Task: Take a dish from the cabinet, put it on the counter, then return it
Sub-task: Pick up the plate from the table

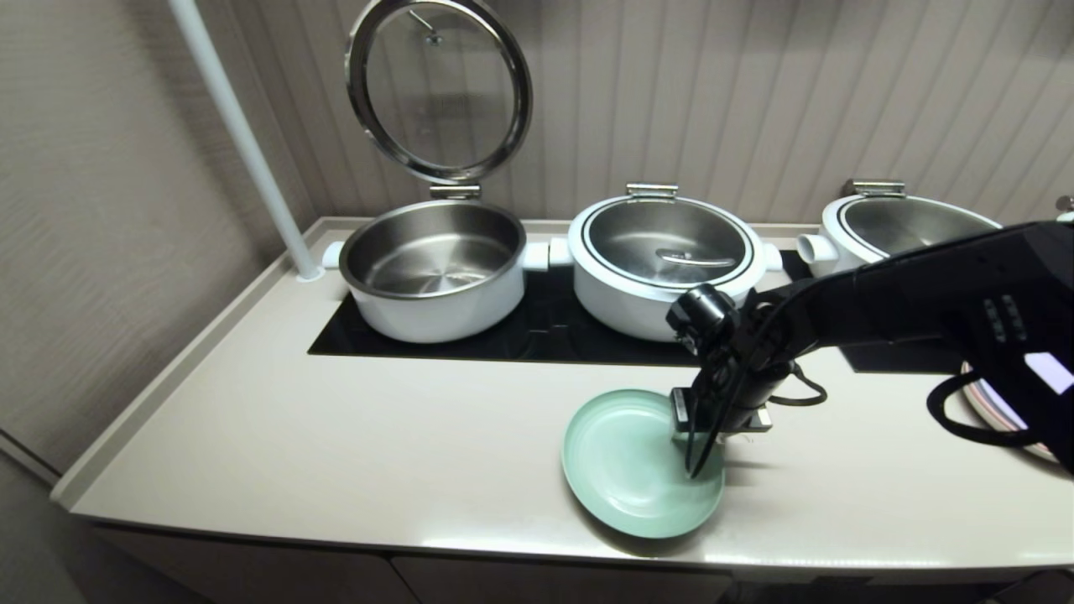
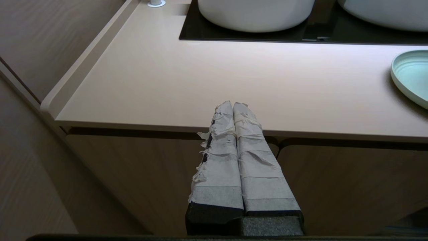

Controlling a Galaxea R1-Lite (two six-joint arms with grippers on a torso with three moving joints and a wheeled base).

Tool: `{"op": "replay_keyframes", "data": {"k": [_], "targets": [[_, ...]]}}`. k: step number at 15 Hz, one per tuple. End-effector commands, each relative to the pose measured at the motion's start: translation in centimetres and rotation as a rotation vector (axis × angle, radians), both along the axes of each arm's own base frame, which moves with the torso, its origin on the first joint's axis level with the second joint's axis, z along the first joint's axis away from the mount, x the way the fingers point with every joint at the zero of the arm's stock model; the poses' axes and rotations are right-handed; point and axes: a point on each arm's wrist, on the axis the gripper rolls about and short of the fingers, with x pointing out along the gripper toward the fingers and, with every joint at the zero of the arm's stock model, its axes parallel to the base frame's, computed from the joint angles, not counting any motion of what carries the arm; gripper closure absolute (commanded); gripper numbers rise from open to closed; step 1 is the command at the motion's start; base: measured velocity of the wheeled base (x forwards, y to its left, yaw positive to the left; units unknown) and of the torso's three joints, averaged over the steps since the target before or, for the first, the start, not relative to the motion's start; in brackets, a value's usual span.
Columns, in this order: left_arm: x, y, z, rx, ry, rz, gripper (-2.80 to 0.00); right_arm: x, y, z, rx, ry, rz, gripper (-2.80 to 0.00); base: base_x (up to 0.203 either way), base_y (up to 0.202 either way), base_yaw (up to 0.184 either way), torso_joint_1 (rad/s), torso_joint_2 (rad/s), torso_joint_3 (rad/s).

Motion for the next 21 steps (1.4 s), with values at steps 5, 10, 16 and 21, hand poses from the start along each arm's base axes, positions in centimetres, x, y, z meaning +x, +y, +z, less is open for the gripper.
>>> {"op": "replay_keyframes", "data": {"k": [5,10,16,21], "targets": [[0.0,0.0,0.0,0.000,-0.001,-0.001,0.00,0.1,0.1,0.2,0.003,-0.006,-0.006,0.00,0.000,0.000,0.000,0.000,0.00,0.000],[0.0,0.0,0.0,0.000,-0.001,0.001,0.00,0.1,0.1,0.3,0.005,-0.012,-0.009,0.00,0.000,0.000,0.000,0.000,0.00,0.000],[0.0,0.0,0.0,0.000,-0.001,0.001,0.00,-0.1,-0.1,1.0,0.009,-0.026,-0.036,0.00,0.000,0.000,0.000,0.000,0.00,0.000],[0.0,0.0,0.0,0.000,-0.001,0.001,0.00,-1.0,-0.5,2.5,0.031,-0.039,-0.069,0.00,0.000,0.000,0.000,0.000,0.00,0.000]]}}
